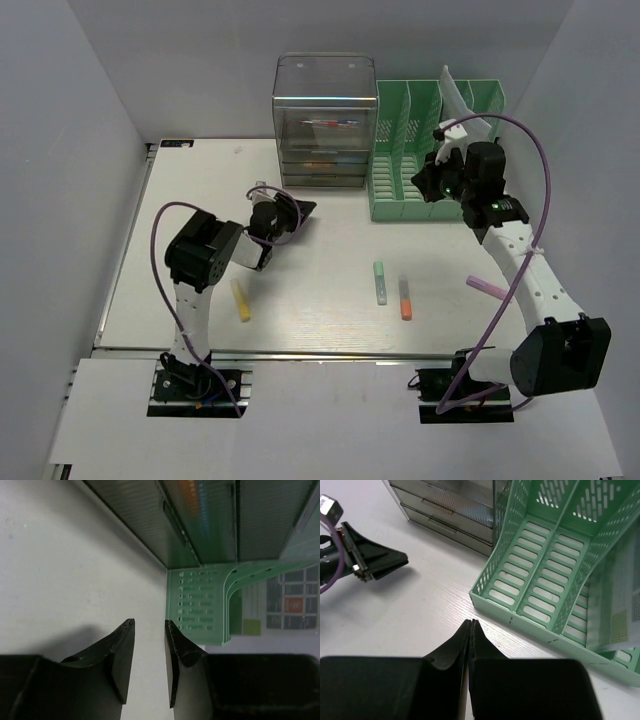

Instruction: Organize the desk

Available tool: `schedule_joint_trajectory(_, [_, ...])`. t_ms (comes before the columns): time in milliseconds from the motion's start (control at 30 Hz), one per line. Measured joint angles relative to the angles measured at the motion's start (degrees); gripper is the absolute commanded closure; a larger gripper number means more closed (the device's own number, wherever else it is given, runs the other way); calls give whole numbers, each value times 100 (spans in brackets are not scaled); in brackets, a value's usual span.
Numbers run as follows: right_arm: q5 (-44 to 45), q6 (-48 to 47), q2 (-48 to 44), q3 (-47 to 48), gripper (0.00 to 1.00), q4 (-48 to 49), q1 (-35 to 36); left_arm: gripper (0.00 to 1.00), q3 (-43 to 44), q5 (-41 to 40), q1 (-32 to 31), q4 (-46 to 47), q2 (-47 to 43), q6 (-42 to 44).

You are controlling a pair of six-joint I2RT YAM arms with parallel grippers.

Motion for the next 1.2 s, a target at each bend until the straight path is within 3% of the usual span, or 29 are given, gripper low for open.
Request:
schedule_joint_trajectory(500, [-444,66,-525,-407,100,275,-219,56,1558,-708,-83,514,1202,-664])
schedule_joint_trajectory(1200, [-446,42,-562,-542,100,348,-240,64,2404,-1038,-83,326,1869,-769])
